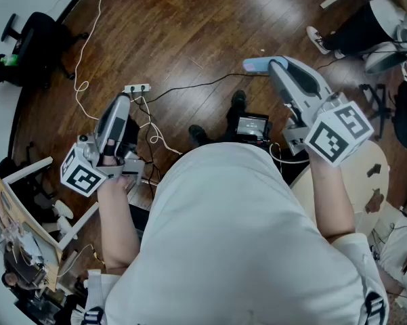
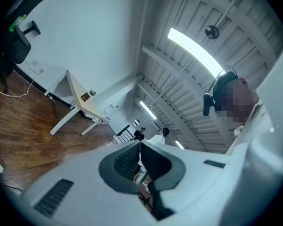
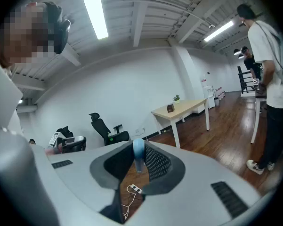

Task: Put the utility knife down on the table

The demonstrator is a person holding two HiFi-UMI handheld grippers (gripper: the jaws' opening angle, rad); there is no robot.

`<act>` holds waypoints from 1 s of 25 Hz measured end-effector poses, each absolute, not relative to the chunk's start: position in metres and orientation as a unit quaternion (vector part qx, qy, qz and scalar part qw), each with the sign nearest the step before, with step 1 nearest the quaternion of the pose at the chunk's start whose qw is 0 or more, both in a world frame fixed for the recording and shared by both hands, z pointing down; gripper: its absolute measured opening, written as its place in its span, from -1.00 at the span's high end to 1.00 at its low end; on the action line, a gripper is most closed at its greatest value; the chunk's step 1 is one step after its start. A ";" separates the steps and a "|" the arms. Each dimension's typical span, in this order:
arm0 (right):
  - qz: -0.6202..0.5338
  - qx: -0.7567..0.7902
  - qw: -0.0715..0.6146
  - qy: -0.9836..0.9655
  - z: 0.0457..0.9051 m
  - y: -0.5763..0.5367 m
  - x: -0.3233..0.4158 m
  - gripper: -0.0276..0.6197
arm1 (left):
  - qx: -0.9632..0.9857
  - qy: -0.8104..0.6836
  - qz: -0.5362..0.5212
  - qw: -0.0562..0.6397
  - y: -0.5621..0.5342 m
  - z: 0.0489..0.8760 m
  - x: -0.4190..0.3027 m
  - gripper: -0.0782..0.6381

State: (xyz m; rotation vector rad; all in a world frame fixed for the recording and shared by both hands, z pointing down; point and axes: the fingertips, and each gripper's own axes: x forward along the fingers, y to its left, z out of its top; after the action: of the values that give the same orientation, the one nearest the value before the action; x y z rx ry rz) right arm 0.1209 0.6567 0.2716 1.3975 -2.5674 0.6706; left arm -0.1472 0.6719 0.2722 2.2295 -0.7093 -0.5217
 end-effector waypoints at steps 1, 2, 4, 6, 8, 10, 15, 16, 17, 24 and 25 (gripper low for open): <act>0.224 0.465 0.071 -0.853 0.272 0.656 0.120 0.70 | 0.867 -0.276 -0.200 0.362 0.671 0.273 -0.148 0.77; 0.225 0.466 0.070 -0.853 0.272 0.655 0.119 0.70 | 0.868 -0.277 -0.198 0.361 0.671 0.273 -0.148 0.77; 0.224 0.468 0.070 -0.852 0.273 0.654 0.118 0.70 | 0.869 -0.273 -0.197 0.362 0.669 0.274 -0.147 0.77; 0.223 0.471 0.070 -0.851 0.274 0.654 0.117 0.70 | 0.869 -0.265 -0.201 0.367 0.669 0.276 -0.146 0.77; 0.225 0.474 0.073 -0.848 0.280 0.657 0.114 0.70 | 0.868 -0.262 -0.197 0.373 0.671 0.282 -0.147 0.77; 0.231 0.476 0.077 -0.845 0.285 0.659 0.114 0.70 | 0.870 -0.265 -0.183 0.373 0.671 0.287 -0.147 0.77; 0.241 0.483 0.077 -0.838 0.280 0.652 0.145 0.70 | 0.877 -0.249 -0.169 0.375 0.660 0.278 -0.111 0.77; 0.242 0.484 0.075 -0.838 0.282 0.647 0.156 0.70 | 0.878 -0.246 -0.167 0.374 0.655 0.277 -0.099 0.77; 0.242 0.484 0.072 -0.838 0.284 0.640 0.168 0.70 | 0.880 -0.243 -0.168 0.371 0.649 0.276 -0.085 0.77; 0.236 0.480 0.074 -0.842 0.295 0.588 0.199 0.70 | 0.886 -0.237 -0.151 0.370 0.615 0.286 -0.047 0.77; 0.236 0.482 0.076 -0.841 0.300 0.580 0.197 0.70 | 0.886 -0.233 -0.150 0.373 0.609 0.290 -0.049 0.77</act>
State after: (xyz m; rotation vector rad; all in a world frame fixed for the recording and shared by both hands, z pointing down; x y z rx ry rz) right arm 0.1969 0.5796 0.2999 1.4440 -2.5205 0.7079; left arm -0.0488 0.6090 0.2904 2.2690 -0.5968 -0.3850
